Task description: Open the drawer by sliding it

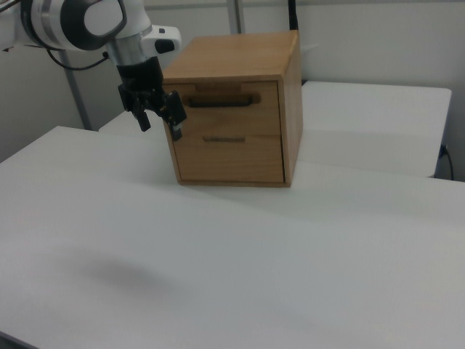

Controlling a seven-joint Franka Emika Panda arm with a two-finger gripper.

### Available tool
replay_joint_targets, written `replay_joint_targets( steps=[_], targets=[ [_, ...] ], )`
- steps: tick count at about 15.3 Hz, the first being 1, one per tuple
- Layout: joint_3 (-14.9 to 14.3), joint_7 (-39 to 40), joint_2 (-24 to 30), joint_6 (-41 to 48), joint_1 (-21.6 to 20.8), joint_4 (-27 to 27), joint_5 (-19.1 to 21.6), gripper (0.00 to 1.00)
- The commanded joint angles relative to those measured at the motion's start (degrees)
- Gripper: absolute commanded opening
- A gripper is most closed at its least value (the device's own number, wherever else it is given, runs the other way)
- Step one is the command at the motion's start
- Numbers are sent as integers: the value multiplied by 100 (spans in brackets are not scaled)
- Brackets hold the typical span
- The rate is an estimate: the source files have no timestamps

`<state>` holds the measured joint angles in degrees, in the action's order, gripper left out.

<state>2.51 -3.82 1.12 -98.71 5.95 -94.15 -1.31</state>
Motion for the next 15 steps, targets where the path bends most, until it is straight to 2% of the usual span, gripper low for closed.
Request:
replay_joint_targets(
  steps=[1, 6, 11, 15],
  targets=[
    [-32, -83, 29, 124, -41, -16, 78, 100],
    [12, -1742, -15, 45, -68, 2, 78, 100],
    [12, -3885, -366, -894, -94, 150, 113, 100],
    [-58, -4863, -858, -1694, -7, 493, 543, 100]
  ],
)
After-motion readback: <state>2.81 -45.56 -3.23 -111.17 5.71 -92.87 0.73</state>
